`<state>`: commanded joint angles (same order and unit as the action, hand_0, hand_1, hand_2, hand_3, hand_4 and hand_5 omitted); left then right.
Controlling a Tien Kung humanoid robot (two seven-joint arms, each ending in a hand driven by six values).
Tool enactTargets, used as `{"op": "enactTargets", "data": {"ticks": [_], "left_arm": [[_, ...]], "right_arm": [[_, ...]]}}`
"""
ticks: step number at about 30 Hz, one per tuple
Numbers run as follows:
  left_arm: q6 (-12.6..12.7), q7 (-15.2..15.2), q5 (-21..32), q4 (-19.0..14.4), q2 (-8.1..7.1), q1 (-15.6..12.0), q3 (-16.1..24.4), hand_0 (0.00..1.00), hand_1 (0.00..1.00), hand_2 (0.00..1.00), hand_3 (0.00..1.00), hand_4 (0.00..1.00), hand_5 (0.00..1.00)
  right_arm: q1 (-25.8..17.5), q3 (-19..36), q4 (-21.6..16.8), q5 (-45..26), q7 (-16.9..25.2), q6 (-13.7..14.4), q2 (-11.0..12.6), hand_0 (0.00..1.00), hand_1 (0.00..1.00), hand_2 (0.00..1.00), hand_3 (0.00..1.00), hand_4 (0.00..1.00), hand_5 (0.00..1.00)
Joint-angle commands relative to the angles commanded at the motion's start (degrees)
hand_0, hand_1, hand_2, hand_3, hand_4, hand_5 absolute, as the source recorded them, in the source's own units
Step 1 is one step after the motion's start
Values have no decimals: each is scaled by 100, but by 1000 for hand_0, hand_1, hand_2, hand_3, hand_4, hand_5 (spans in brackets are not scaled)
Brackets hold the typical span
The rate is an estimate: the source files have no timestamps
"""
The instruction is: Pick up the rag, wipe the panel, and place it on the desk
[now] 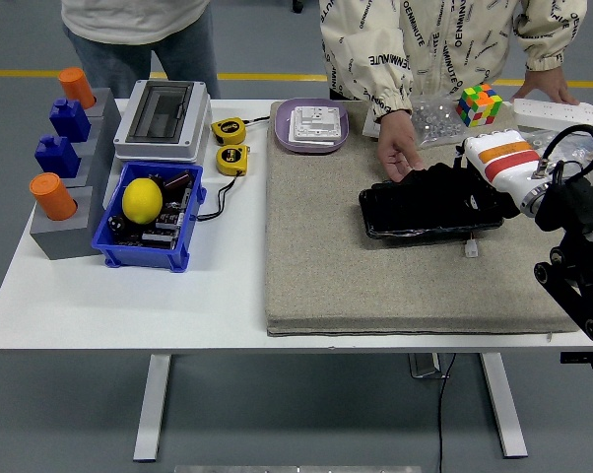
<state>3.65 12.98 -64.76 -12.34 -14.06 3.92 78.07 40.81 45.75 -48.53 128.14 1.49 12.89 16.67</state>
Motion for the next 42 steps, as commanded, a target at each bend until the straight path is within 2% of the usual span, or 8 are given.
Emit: {"op": "enactTargets", "data": {"ticks": [34,42], "left_arm": [[1,0,2,3,-41,-5,-44,634,658,686,574,615,507],[1,-1,18,-5,-54,-10,-88,634,658,686,575,614,509]], "right_arm": [[378,-681,-169,-71,-102,-90,-1008,275,311,374,379,955,21],[396,-834,-212,-89,-109,-110,-1088,274,310,374,379,955,21]]}}
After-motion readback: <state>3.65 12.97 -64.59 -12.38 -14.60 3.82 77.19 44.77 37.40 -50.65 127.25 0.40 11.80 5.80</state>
